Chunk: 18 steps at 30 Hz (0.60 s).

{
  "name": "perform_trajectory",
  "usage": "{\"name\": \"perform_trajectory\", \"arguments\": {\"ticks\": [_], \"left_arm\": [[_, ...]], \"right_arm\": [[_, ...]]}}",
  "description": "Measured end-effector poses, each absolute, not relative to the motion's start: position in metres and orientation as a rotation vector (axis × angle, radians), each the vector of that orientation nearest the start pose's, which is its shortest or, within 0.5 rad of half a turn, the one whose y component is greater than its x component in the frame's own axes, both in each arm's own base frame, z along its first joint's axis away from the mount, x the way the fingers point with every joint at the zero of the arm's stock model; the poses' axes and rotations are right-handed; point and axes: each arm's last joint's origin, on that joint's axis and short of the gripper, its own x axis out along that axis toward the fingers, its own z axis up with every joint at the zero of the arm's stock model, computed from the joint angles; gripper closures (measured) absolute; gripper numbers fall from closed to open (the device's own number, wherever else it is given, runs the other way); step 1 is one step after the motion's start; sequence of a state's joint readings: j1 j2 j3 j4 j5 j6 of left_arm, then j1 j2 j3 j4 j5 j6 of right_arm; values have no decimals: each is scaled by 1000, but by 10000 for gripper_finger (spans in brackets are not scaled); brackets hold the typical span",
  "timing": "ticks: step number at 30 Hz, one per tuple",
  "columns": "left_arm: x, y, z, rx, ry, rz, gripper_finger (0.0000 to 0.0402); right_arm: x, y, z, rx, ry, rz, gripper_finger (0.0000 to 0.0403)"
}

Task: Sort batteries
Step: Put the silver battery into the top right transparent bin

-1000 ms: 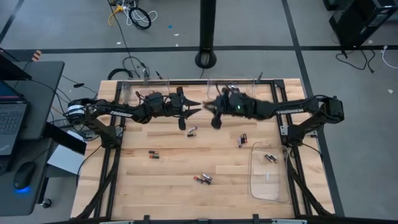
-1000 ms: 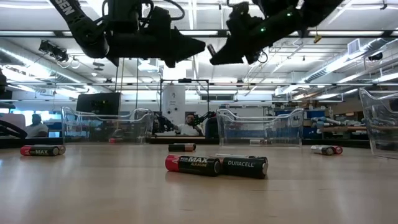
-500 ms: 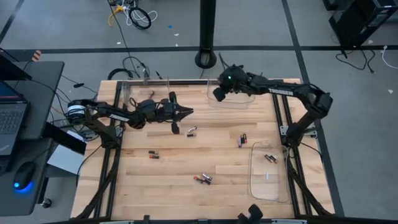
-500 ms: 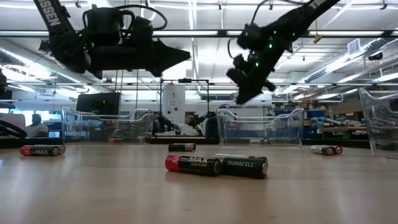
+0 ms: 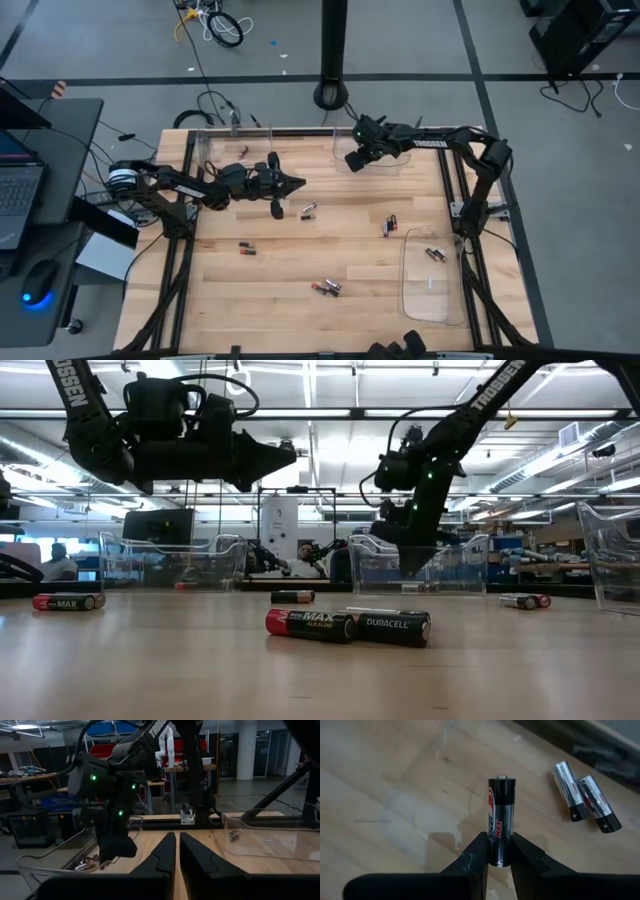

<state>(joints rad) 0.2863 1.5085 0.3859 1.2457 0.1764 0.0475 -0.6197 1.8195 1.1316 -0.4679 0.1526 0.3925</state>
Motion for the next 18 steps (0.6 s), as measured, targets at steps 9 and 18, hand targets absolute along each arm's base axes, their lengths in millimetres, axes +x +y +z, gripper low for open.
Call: {"name": "perform_trajectory", "arguments": {"ticks": [9, 18], "left_arm": [[250, 68, 184, 76, -116, 111, 372], [250, 68, 184, 76, -116, 109, 372]], "right_arm": [[282, -212, 153, 633, 1027, -921, 336], [277, -219, 148, 644, 1053, -884, 331]]}}
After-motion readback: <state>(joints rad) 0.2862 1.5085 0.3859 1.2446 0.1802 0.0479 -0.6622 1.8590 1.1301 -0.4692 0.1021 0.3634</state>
